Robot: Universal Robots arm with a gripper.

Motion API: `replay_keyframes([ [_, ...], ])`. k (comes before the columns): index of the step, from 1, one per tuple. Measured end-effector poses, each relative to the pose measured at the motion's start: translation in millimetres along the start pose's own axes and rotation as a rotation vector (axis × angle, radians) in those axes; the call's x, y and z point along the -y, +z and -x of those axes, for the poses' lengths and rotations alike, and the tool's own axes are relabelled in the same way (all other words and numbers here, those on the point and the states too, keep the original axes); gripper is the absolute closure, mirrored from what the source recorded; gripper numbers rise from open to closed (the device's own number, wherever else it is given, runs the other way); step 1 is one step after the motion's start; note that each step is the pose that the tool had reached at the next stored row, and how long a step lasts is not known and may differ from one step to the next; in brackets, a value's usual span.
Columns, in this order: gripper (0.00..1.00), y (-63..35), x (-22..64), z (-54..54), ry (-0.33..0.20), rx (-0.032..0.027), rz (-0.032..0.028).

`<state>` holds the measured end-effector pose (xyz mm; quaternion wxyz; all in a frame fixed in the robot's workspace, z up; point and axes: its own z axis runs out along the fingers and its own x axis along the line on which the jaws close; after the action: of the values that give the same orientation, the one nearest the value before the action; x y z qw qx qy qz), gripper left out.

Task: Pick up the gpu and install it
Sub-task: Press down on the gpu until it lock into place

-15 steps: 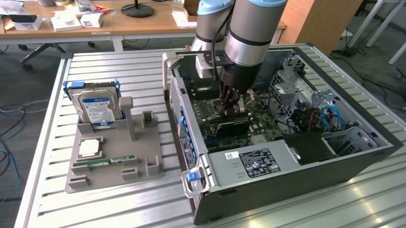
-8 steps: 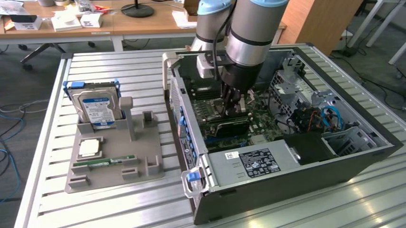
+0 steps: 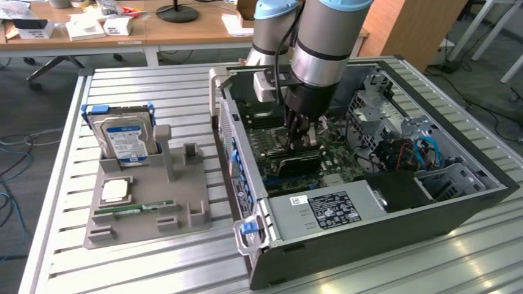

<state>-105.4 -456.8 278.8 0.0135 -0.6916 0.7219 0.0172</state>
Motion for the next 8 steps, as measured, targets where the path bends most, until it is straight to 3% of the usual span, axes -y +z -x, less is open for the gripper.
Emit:
replay_keyframes([
  [8,0.89,2.1,0.0,-0.4,0.000,0.0002,-0.0001],
])
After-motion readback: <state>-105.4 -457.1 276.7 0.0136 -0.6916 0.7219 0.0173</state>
